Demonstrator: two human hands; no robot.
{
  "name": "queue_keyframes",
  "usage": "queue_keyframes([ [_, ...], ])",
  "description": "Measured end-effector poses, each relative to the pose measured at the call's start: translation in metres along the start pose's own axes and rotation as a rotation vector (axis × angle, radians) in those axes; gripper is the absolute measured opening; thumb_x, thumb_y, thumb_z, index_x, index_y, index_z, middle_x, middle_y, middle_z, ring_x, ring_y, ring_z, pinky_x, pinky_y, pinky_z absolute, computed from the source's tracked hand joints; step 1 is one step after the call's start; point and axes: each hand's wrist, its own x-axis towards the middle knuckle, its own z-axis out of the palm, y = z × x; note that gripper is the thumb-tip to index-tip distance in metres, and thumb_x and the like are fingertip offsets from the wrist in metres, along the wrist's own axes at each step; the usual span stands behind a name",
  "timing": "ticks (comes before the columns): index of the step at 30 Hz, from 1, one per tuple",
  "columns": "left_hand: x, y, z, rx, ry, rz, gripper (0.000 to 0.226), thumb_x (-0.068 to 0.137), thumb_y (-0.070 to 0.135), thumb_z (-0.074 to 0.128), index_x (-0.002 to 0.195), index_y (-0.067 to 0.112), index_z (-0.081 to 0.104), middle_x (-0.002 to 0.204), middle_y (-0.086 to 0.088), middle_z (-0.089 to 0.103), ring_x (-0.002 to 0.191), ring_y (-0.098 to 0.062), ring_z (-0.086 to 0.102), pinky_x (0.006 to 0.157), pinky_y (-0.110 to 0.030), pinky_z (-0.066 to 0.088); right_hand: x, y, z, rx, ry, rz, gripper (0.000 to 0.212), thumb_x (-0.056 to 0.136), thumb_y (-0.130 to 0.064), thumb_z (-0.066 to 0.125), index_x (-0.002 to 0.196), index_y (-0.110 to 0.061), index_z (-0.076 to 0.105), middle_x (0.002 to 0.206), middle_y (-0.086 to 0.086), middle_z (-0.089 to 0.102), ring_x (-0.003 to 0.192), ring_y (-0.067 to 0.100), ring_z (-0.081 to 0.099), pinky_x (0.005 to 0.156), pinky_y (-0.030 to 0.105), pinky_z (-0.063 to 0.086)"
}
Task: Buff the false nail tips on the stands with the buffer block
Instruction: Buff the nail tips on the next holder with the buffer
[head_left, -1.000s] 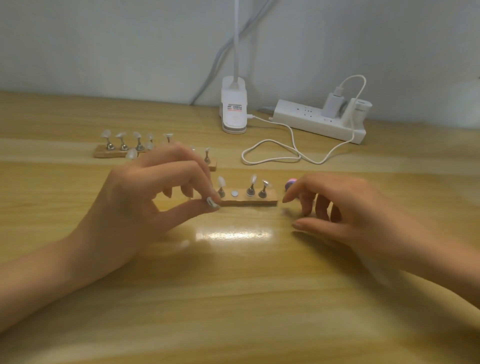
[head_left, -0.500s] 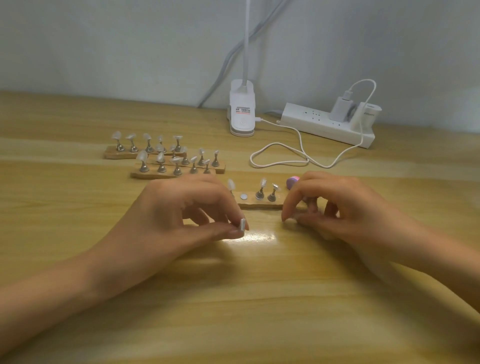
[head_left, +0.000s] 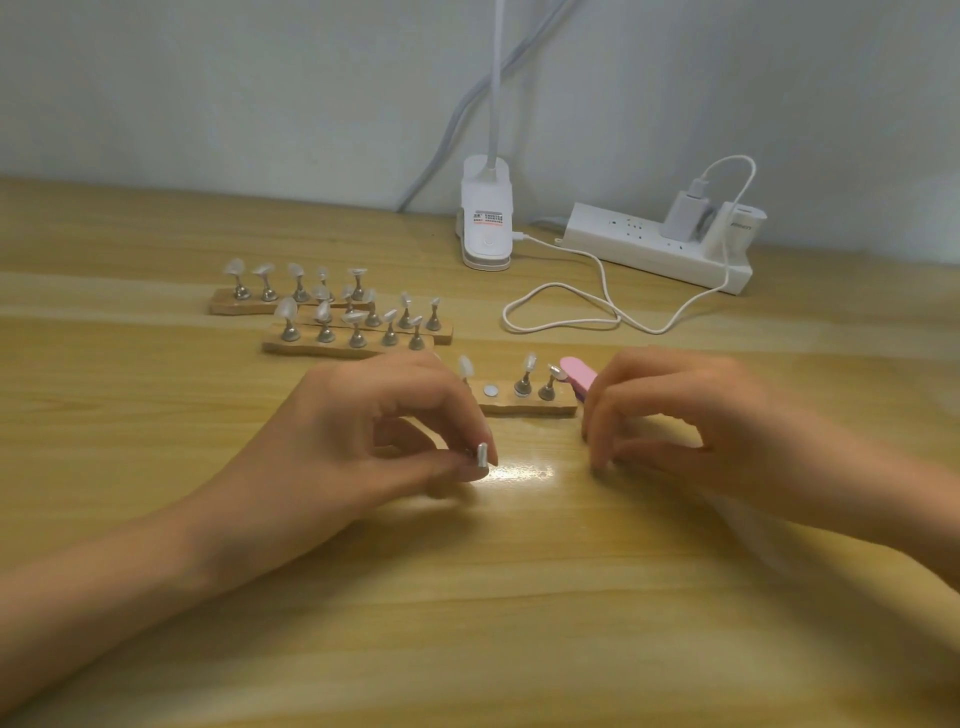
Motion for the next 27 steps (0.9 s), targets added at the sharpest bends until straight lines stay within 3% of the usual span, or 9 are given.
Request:
queue_keyframes([
  [2, 0.000, 0.000, 0.000, 0.000, -0.002, 0.002, 0.007, 0.079, 0.019, 0.075, 0.083, 0.025, 0.074, 0.090, -0.001, 0.068, 0.086, -0.022, 0.070, 0.072, -0.028, 0.058, -0.004, 0.004, -0.006, 0.030, -0.011, -0.004, 0.020, 0.086, -0.009, 0.077, 0.086, -0.028, 0.074, 0.101, -0.010, 0.065, 0.101, 0.014, 0.065, 0.086, 0.029, 0.051],
  [7, 0.000, 0.001, 0.000, 0.000, 0.002, -0.006, 0.015, 0.079, 0.013, 0.075, 0.083, 0.028, 0.074, 0.091, -0.001, 0.068, 0.085, -0.022, 0.071, 0.071, -0.027, 0.058, -0.001, 0.013, -0.003, -0.015, 0.097, 0.052, 0.027, 0.079, -0.011, 0.084, 0.097, -0.028, 0.072, 0.093, -0.013, 0.063, 0.084, 0.012, 0.062, 0.068, 0.019, 0.050],
  [10, 0.000, 0.000, 0.000, -0.026, 0.001, -0.024, 0.020, 0.080, 0.003, 0.077, 0.083, 0.023, 0.075, 0.090, -0.002, 0.068, 0.082, -0.023, 0.071, 0.068, -0.027, 0.059, 0.004, 0.018, -0.002, -0.078, 0.113, 0.061, 0.028, 0.076, -0.014, 0.086, 0.099, -0.025, 0.074, 0.087, -0.016, 0.060, 0.077, 0.009, 0.058, 0.065, 0.010, 0.042],
  [14, 0.001, 0.000, 0.000, -0.052, -0.002, -0.043, 0.015, 0.079, 0.005, 0.077, 0.083, 0.019, 0.075, 0.090, -0.004, 0.068, 0.080, -0.022, 0.071, 0.068, -0.026, 0.058, 0.011, 0.014, 0.004, -0.110, 0.146, 0.080, 0.020, 0.077, -0.021, 0.085, 0.092, -0.025, 0.073, 0.081, -0.015, 0.059, 0.076, 0.011, 0.057, 0.064, 0.007, 0.039],
  [19, 0.001, 0.000, 0.000, -0.053, -0.008, -0.039, 0.011, 0.078, 0.009, 0.075, 0.083, 0.019, 0.075, 0.089, -0.004, 0.068, 0.080, -0.023, 0.071, 0.067, -0.025, 0.058, 0.012, 0.009, 0.008, -0.097, 0.164, 0.093, 0.012, 0.080, -0.014, 0.081, 0.081, -0.021, 0.071, 0.077, -0.012, 0.061, 0.074, 0.001, 0.057, 0.066, 0.007, 0.040],
  [24, 0.000, 0.000, 0.001, -0.063, -0.015, -0.038, 0.010, 0.077, 0.011, 0.075, 0.082, 0.020, 0.074, 0.088, -0.004, 0.068, 0.080, -0.023, 0.071, 0.067, -0.023, 0.057, 0.013, 0.012, 0.011, -0.133, 0.153, 0.172, 0.018, 0.080, -0.043, 0.068, 0.072, -0.032, 0.055, 0.063, -0.013, 0.054, 0.067, 0.004, 0.052, 0.058, 0.017, 0.037],
  [27, 0.000, 0.000, 0.001, -0.059, -0.016, -0.040, 0.011, 0.077, 0.010, 0.075, 0.081, 0.020, 0.074, 0.088, -0.003, 0.068, 0.080, -0.023, 0.071, 0.068, -0.023, 0.057, 0.011, 0.017, 0.008, -0.100, 0.170, 0.183, 0.017, 0.083, -0.048, 0.061, 0.079, -0.032, 0.059, 0.065, -0.008, 0.058, 0.066, 0.010, 0.053, 0.057, 0.019, 0.039],
])
